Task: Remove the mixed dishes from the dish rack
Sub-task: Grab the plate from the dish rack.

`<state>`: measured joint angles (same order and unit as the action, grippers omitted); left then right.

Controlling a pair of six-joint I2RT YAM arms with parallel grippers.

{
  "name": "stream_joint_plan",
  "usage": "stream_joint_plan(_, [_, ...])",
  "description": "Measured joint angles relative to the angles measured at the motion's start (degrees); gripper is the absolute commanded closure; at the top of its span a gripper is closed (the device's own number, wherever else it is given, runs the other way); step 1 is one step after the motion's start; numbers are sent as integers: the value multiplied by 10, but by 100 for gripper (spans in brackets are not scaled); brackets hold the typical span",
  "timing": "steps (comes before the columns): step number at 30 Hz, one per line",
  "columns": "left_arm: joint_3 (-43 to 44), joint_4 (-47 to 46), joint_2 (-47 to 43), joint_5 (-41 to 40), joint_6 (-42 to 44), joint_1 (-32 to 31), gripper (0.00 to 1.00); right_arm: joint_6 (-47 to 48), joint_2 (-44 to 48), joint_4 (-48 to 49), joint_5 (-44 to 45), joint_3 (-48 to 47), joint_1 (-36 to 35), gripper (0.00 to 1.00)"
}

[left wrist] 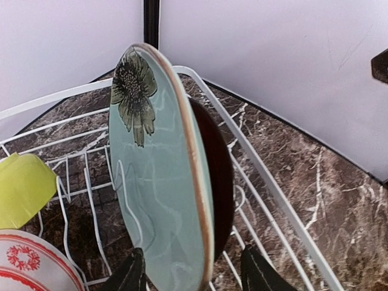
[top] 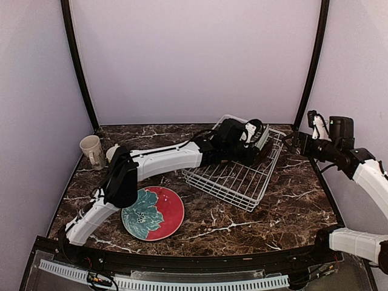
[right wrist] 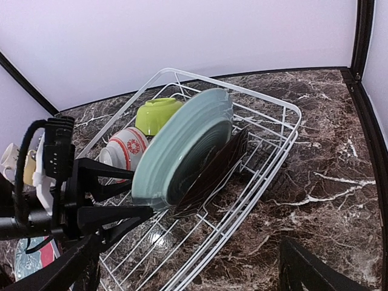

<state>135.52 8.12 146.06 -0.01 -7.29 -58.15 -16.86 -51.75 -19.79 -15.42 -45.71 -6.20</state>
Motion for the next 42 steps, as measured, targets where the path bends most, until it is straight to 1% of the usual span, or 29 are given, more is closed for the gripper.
stream_joint_plan(1, [2,-2,7,-7,3,0,57,1,0,0,0,1,0,1])
stream_joint_plan(2, [3,-5,13,-13,7,0,59,2,0,0,0,3,0,1])
stream_joint_plan(3, [7,-9,20,-20,10,0,64,3,0,0,-1,5,0,1])
stream_joint_plan(6, [31,-16,44,-31,15,1,70,3,-1,0,-3,9,0,1])
stream_joint_plan(7, [38,-23,51,-34,16,1,74,3,-2,0,-4,9,0,1])
stream_joint_plan(12, [51,-49,68,-37,16,0,79,3,-2,0,-7,11,0,1])
stream_joint_plan(15, [53,-67,73,-29,14,0,89,3,-1,0,-7,12,0,1])
stream_joint_plan(17, [58,-71,77,-22,21,0,93,3,0,0,-7,12,0,1])
stream_joint_plan(19, [62,-72,77,-32,29,0,98,3,3,0,-7,12,0,1])
stream_joint_plan(21, [67,-74,77,-35,32,0,99,3,6,0,-10,13,0,1])
stream_joint_plan(29, [68,-61,70,-30,32,1,99,3,17,0,-15,13,0,1])
stream_joint_plan(35, [68,-9,47,-9,26,4,99,2,32,0,-14,13,0,1])
stream_joint_plan(42, [67,73,-9,12,22,4,99,0,35,-3,-15,13,0,1])
